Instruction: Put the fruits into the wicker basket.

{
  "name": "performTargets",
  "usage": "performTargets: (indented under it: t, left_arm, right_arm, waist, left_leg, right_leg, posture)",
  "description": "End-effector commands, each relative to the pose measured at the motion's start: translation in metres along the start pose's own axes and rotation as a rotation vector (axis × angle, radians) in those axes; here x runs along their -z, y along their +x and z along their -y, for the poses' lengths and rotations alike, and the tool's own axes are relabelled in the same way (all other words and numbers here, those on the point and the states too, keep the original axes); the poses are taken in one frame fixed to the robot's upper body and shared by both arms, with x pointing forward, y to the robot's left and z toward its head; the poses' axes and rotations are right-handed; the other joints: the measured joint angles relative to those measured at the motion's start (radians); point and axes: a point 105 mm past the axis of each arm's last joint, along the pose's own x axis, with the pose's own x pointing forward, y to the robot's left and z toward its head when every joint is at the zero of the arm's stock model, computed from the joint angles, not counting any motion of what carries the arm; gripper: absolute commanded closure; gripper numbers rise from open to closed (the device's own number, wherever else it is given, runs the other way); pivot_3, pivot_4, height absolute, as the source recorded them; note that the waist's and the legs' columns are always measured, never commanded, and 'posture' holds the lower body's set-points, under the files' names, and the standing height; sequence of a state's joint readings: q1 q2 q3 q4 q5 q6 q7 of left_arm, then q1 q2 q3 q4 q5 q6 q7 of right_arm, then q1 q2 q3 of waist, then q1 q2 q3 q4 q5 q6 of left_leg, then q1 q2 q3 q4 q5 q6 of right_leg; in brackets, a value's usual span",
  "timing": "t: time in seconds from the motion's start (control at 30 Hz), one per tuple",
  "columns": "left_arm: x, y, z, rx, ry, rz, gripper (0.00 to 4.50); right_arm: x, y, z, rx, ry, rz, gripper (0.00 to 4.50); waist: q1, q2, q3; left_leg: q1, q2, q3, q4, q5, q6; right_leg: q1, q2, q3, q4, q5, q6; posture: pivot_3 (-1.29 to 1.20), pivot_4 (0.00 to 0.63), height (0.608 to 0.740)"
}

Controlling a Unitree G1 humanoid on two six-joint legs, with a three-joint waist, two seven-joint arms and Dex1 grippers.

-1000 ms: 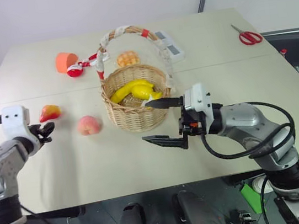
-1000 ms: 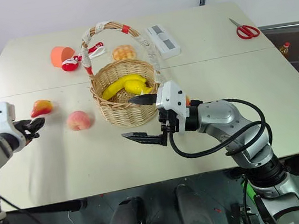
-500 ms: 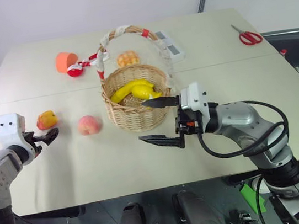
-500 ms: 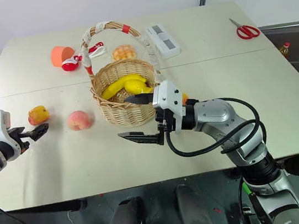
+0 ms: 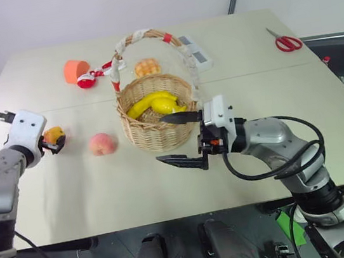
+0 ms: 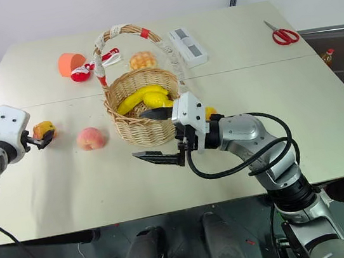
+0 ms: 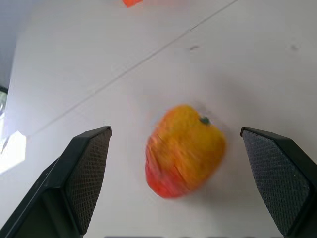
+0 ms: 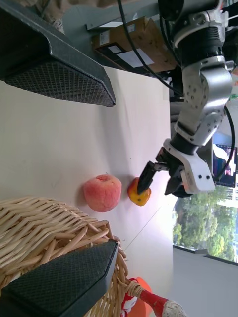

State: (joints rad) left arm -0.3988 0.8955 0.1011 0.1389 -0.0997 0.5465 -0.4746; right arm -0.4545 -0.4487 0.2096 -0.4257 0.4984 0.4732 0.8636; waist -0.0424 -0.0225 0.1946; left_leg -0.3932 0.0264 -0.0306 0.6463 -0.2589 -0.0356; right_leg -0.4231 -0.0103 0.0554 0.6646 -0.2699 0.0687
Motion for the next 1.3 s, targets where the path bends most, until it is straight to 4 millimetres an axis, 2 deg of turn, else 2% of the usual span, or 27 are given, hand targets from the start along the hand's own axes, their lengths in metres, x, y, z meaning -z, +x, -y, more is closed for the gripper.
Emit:
performTargets:
  t: [0.03,0.2,0.53,0.63,0.73,0.77,0.87,0.93,1.0,1.07,1.13,1.23,1.3]
  left_arm:
    - [-0.004,0.006,-0.005,0.009,0.089,-0.012,0.04]
    - [0.000,0.020,-0.002,0.052,0.133,-0.076,0.04]
    - [0.006,0.031,-0.003,0.068,0.161,-0.117,0.04]
    - [0.006,0.031,-0.003,0.067,0.154,-0.106,0.93]
    - [0.009,0.030,-0.004,0.061,0.161,-0.117,2.35]
    - [0.011,0.029,-0.006,0.053,0.167,-0.125,2.51]
    - [0.010,0.024,-0.012,0.039,0.152,-0.120,2.51]
    - [-0.006,0.017,-0.013,0.053,0.065,-0.028,2.51]
    - [-0.040,0.000,-0.006,0.142,-0.056,0.166,2.51]
    - [-0.085,-0.039,0.017,0.334,-0.109,0.421,2.51]
    - [-0.113,-0.073,0.040,0.484,-0.100,0.571,2.51]
    - [-0.146,-0.090,0.070,0.602,-0.089,0.655,2.51]
    - [-0.172,-0.087,0.104,0.653,-0.018,0.691,2.51]
  right_arm:
    - [-0.011,0.003,-0.001,-0.007,-0.045,0.040,0.00]
    - [-0.010,0.003,-0.001,0.014,-0.041,0.042,0.00]
    - [-0.006,0.001,-0.002,0.036,-0.041,0.037,0.00]
    - [-0.006,0.001,-0.002,0.038,-0.041,0.037,0.00]
    - [-0.005,0.001,-0.002,0.037,-0.042,0.038,0.00]
    - [-0.005,0.001,-0.002,0.036,-0.042,0.038,0.00]
    - [-0.005,0.001,-0.001,0.033,-0.043,0.039,0.00]
    - [-0.006,0.001,-0.001,0.032,-0.046,0.039,0.00]
    - [-0.007,0.001,0.000,0.036,-0.047,0.040,0.00]
    - [-0.007,0.000,0.001,0.042,-0.048,0.037,0.00]
    - [-0.006,-0.002,0.002,0.047,-0.048,0.032,0.00]
    - [-0.005,-0.005,0.007,0.054,-0.051,0.022,0.00]
    - [-0.005,-0.006,0.011,0.063,-0.058,0.018,0.00]
  waist:
    - [0.000,0.000,0.000]
    - [-0.001,0.000,0.000]
    - [0.000,0.000,0.000]
    - [0.001,0.000,0.000]
    - [0.000,0.000,0.000]
    - [0.000,0.000,0.000]
    - [-0.001,0.000,0.000]
    - [-0.002,0.000,0.000]
    - [-0.001,0.000,0.000]
    - [0.000,-0.001,0.000]
    - [0.002,-0.001,0.000]
    - [0.008,-0.001,0.000]
    - [0.014,-0.001,0.000]
  left_leg:
    - [0.000,-0.001,0.000,0.000,0.000,0.000]
    - [-0.001,-0.001,0.000,0.000,0.000,0.000]
    - [-0.002,-0.001,0.000,0.001,0.000,0.000]
    - [-0.002,-0.001,0.000,0.001,0.000,0.000]
    - [-0.002,-0.001,0.000,0.001,0.000,0.000]
    - [-0.002,-0.001,0.000,0.001,0.000,0.000]
    - [-0.002,-0.001,0.000,0.001,0.000,0.000]
    - [-0.002,-0.001,0.000,0.001,0.000,0.000]
    - [-0.002,0.001,0.000,0.001,0.000,0.000]
    - [-0.004,0.002,-0.001,0.002,0.000,0.000]
    - [-0.007,0.002,-0.001,0.003,0.000,0.000]
    - [-0.007,0.001,-0.002,0.003,0.000,0.000]
    - [-0.005,0.000,-0.002,0.004,0.000,0.000]
  right_leg:
    - [0.000,0.000,0.000,0.000,0.000,0.000]
    - [0.000,0.001,0.000,0.000,0.000,0.000]
    - [-0.001,0.001,-0.001,0.001,0.000,0.000]
    - [-0.001,0.001,-0.001,0.001,0.000,0.000]
    - [-0.001,0.001,-0.001,0.001,0.000,0.000]
    - [-0.001,0.001,-0.001,0.001,0.000,0.000]
    - [-0.001,0.001,-0.001,0.001,0.000,0.000]
    - [-0.001,0.000,-0.001,0.001,0.000,0.000]
    - [-0.002,0.000,-0.001,0.001,0.000,0.000]
    - [-0.003,-0.001,-0.001,0.001,0.000,0.000]
    - [-0.005,-0.002,-0.001,0.001,0.000,0.000]
    - [-0.004,-0.002,-0.001,0.001,0.000,0.000]
    - [-0.002,0.000,-0.001,0.001,0.001,0.001]
  posture:
    - [0.00,0.150,0.740]
    - [0.00,0.150,0.740]
    - [0.00,0.150,0.740]
    - [0.00,0.150,0.740]
    - [0.00,0.150,0.740]
    - [0.00,0.150,0.740]
    - [0.00,0.150,0.740]
    - [0.00,0.150,0.740]
    - [0.00,0.150,0.740]
    - [0.00,0.150,0.740]
    - [0.00,0.150,0.740]
    - [0.00,0.150,0.740]
    - [0.00,0.150,0.740]
